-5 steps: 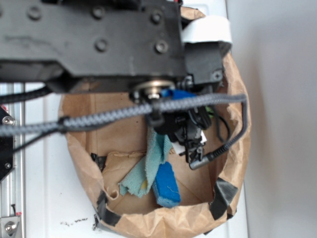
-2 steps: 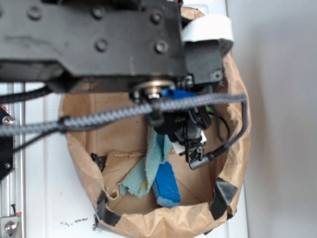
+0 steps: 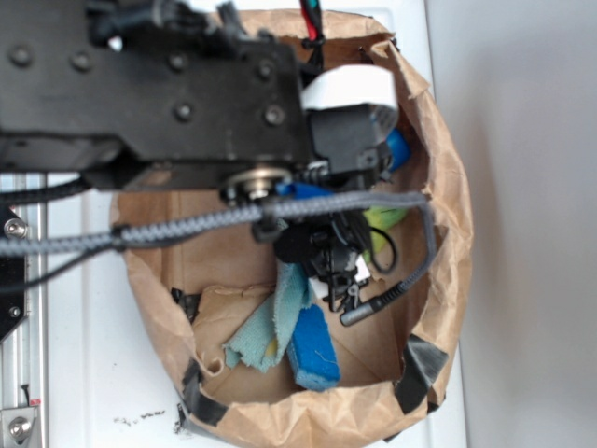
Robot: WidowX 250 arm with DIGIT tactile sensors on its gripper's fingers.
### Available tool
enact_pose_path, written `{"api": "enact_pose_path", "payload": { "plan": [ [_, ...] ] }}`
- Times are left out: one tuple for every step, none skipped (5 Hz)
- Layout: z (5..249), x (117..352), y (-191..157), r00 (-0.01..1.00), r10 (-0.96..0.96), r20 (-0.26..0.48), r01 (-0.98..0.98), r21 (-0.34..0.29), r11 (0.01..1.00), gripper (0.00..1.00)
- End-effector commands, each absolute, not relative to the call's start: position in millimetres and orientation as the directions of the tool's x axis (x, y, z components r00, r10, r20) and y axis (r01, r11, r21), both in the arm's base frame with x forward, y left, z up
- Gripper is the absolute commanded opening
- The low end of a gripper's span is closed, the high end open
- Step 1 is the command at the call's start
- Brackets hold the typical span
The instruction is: Grab the blue bottle.
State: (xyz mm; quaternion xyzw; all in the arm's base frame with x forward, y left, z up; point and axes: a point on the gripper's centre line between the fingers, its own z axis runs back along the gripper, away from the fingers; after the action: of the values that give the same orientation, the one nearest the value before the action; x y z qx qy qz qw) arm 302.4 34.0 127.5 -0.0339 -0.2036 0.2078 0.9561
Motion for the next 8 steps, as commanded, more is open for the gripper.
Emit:
{"api": "enact_pose_path", "payload": {
  "plan": [
    [121, 318, 51, 0.729, 0.524, 0.441, -0.503, -0.175, 0.847, 1.0],
    [113, 334, 51, 0.688, 0.561, 0.46, -0.562, -0.151, 0.813, 1.0],
    [107, 351, 58, 0.636, 0.599, 0.486, -0.637, -0.108, 0.764, 1.0],
    [106, 351, 62, 0.613, 0.598, 0.516, -0.651, -0.097, 0.752, 1.0],
    [107, 347, 65, 0.582, 0.599, 0.549, -0.661, -0.11, 0.743, 1.0],
    [99, 350, 63, 0.593, 0.605, 0.531, -0.653, -0.121, 0.747, 1.0],
    [86, 351, 56, 0.644, 0.591, 0.486, -0.624, -0.112, 0.773, 1.0],
    [78, 352, 51, 0.662, 0.582, 0.472, -0.616, -0.098, 0.781, 1.0]
  ]
}}
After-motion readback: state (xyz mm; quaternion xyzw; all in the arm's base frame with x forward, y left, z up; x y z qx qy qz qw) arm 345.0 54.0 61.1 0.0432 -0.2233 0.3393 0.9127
